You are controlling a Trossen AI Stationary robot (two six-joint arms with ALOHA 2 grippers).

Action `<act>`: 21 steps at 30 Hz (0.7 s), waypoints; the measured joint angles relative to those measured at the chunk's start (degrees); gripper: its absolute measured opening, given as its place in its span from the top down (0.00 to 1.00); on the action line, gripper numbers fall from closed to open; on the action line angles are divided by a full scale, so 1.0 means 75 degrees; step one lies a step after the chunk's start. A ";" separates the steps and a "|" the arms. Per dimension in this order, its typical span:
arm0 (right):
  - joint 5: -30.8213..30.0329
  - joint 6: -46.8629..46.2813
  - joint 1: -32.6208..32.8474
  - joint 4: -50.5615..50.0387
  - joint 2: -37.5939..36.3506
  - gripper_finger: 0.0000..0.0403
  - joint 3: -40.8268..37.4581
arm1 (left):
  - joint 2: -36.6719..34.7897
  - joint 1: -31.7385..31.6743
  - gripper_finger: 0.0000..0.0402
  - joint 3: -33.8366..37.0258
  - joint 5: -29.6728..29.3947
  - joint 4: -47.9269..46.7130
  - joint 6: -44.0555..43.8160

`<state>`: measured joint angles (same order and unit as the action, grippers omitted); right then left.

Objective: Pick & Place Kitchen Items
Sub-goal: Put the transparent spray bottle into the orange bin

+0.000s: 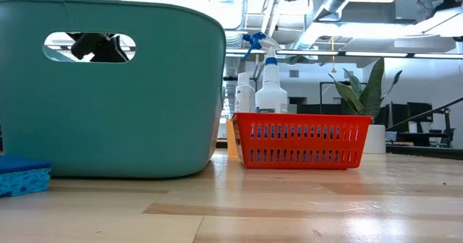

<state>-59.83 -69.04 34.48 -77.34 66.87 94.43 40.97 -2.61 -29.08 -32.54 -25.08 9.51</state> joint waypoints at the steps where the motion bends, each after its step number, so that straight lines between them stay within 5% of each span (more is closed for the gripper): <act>1: 0.0000 0.0000 0.0000 -0.0005 0.0000 0.37 0.0000 | 0.0000 0.0000 0.72 0.0000 -0.0043 0.0081 -0.0110; 21: 0.0164 0.0026 0.0000 -0.0032 0.0000 0.37 0.0000 | 0.0003 -0.0006 0.72 0.0000 -0.0652 0.1020 -0.1164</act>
<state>-58.60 -68.84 34.48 -77.58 66.87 94.43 40.99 -2.66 -29.08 -37.43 -17.43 0.78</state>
